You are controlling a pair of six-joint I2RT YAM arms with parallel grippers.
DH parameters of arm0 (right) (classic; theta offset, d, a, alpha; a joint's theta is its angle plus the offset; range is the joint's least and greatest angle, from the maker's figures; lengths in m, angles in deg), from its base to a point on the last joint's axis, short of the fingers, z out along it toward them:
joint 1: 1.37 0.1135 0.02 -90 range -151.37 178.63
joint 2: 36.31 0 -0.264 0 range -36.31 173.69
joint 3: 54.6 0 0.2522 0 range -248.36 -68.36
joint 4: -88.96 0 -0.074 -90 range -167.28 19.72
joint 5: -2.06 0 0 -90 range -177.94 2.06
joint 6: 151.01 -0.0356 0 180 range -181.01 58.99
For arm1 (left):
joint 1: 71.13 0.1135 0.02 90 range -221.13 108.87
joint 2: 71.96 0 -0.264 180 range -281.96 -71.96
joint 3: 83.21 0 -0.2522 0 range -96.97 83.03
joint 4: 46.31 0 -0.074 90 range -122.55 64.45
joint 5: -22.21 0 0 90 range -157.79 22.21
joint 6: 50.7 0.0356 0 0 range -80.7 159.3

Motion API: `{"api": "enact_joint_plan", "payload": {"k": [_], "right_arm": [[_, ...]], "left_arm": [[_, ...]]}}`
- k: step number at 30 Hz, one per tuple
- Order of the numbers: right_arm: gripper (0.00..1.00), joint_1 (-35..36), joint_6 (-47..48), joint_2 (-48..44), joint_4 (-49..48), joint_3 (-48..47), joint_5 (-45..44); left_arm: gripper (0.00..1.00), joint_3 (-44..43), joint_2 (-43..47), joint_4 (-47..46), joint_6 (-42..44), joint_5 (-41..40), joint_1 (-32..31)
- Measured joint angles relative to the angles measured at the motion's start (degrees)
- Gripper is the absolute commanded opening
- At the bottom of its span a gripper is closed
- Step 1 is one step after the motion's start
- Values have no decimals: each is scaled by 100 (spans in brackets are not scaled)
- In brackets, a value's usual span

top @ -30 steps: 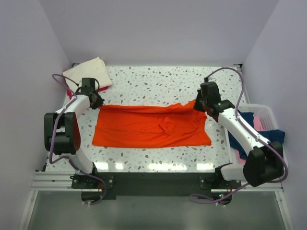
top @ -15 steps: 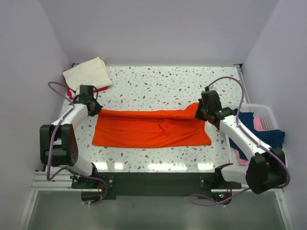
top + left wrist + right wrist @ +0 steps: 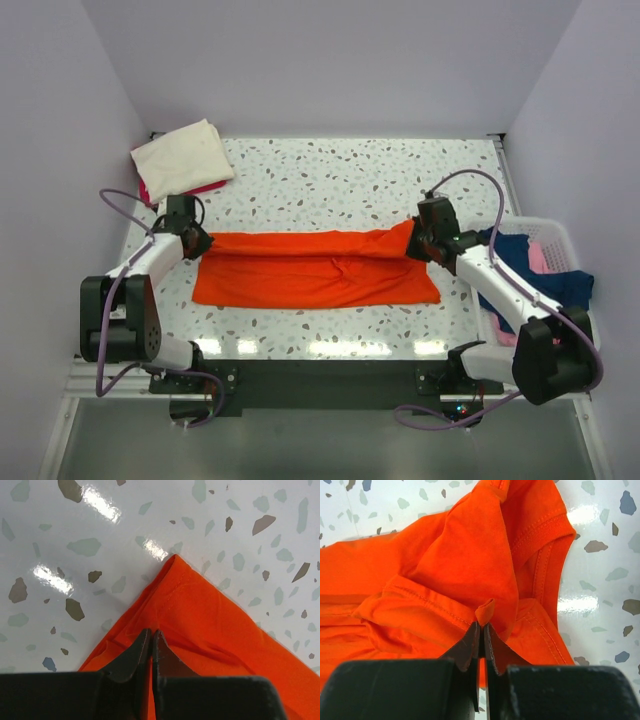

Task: Fold and stack the t-shirts
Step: Fold the tshirt

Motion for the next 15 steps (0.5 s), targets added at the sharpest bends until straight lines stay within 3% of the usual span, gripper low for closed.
{"api": "enact_joint_plan", "payload": {"k": [11,15], "right_arm": [[2,15,-105,125,-57,295,105],[7,15,-155,282,-87,319,168]], "left_arm": [[0,520,358,-59,-136,7,0],[11,710,570,-133,-160,9,2]]}}
